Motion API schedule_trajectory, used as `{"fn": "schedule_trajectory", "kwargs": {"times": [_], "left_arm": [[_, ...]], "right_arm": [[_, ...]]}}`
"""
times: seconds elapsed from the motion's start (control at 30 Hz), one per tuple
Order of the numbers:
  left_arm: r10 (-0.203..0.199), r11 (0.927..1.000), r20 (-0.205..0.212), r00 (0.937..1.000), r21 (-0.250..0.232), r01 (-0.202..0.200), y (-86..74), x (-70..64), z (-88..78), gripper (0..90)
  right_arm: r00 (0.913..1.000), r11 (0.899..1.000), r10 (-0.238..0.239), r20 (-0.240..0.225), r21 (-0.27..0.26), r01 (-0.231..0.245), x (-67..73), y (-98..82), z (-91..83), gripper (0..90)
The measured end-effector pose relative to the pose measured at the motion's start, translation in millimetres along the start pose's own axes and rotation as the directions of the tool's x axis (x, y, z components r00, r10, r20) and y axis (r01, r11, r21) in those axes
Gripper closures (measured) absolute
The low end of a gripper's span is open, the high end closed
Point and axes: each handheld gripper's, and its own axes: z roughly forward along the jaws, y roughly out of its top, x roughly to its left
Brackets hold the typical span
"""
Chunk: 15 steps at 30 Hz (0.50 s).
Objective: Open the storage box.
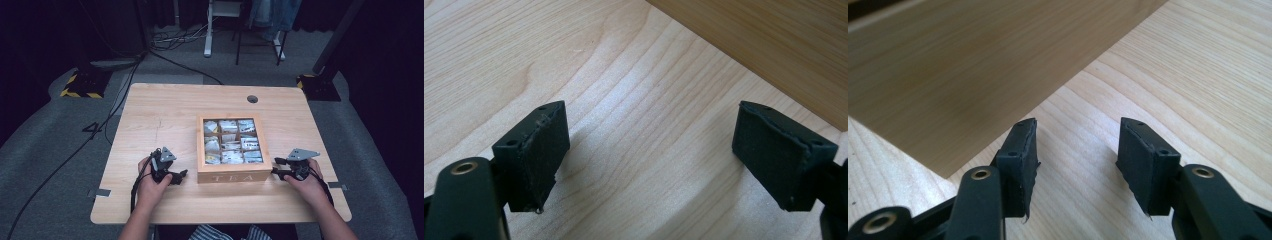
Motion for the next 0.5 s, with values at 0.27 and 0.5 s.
{"fn": "schedule_trajectory", "kwargs": {"times": [0.27, 0.5], "left_arm": [[0.0, 1.0, 0.0, 1.0, -0.002, 0.0, -0.1, 0.1, 0.0, 15.9], [0.001, 1.0, -0.002, 1.0, -0.001, -0.001, 0.0, 0.2, 0.0, 15.9]], "right_arm": [[0.9998, 1.0, -0.005, -0.018, 0.0, 0.005, -2.5, -1.7, -1.9, 50.1], [0.9997, 1.0, -0.008, -0.022, 0.001, 0.008, -3.3, -1.6, -1.9, 50.1]]}}
